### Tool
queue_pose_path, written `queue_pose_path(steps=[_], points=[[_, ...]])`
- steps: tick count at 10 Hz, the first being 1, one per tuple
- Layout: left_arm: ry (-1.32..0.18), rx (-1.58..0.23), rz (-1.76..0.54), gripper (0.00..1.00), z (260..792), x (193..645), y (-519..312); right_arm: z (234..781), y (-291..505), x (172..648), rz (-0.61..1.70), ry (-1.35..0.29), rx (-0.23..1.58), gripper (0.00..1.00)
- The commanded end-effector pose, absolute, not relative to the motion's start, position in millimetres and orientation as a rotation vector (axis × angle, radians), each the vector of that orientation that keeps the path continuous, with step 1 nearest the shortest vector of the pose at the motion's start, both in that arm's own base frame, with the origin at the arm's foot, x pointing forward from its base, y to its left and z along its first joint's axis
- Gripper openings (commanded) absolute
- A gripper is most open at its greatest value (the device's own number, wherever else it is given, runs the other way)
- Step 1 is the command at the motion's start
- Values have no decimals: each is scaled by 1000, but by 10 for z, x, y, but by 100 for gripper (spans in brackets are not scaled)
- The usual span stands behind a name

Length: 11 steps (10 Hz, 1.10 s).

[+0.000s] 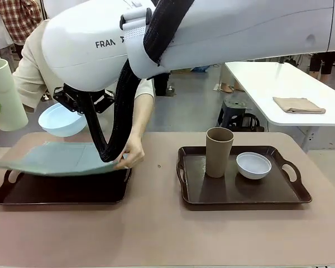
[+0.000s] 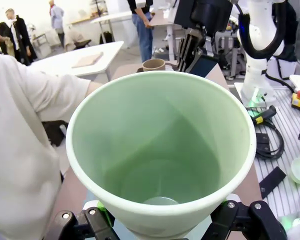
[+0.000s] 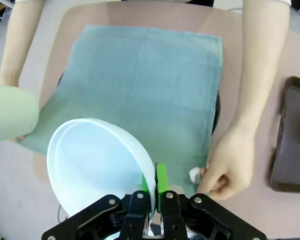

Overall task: Set up a tray with a mat and arrange the tableware.
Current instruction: Place the Picnic Bowl and Reusable plastic cup back onto the Handle tray in front of the human's position.

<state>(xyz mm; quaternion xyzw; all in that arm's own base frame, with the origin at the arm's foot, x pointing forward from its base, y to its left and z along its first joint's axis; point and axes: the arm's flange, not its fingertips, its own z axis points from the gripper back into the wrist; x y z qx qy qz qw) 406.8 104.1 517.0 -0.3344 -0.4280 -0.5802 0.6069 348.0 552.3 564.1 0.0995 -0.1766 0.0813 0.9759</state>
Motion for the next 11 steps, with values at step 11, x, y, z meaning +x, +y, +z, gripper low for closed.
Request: queue_pose_path(steps=[11], points=[[-994,-769,-1356,30,5200,4086,1051,5637,5532,3478,169,-371,200,0]])
